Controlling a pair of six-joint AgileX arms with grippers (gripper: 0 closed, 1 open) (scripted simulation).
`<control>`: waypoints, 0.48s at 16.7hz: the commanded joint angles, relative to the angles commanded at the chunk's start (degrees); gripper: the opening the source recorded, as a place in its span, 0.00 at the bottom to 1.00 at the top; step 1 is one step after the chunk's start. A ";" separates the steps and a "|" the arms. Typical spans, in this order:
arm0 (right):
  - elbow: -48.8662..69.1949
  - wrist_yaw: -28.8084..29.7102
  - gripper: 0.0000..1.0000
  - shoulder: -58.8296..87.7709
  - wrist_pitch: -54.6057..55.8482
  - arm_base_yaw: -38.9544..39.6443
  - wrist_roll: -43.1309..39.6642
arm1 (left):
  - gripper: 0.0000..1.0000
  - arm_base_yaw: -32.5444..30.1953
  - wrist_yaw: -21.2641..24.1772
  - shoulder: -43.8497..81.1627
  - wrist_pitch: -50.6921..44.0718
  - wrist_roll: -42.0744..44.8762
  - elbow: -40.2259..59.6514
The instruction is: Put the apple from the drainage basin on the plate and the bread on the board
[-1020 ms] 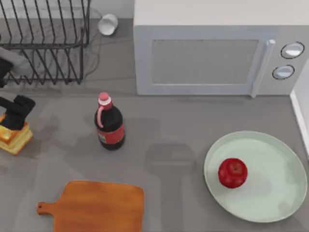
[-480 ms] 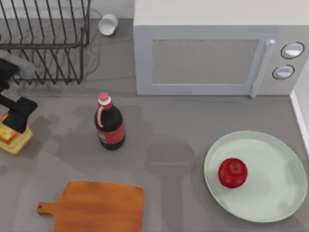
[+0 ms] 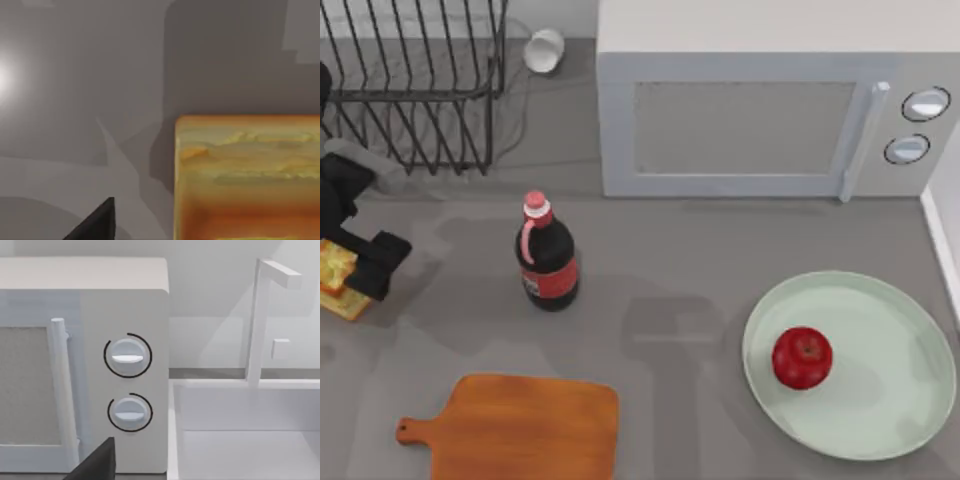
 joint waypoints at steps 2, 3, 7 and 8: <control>0.00 0.00 1.00 0.00 0.00 0.00 0.00 | 1.00 0.08 0.01 1.51 3.36 0.10 -1.88; 0.00 0.00 1.00 0.00 0.00 0.00 0.00 | 1.00 0.10 0.01 1.90 4.17 0.12 -2.42; 0.00 0.00 1.00 0.00 0.00 0.00 0.00 | 1.00 0.11 0.01 1.99 4.38 0.13 -2.57; 0.00 0.00 1.00 0.00 0.00 0.00 0.00 | 0.92 0.11 0.01 1.99 4.38 0.13 -2.57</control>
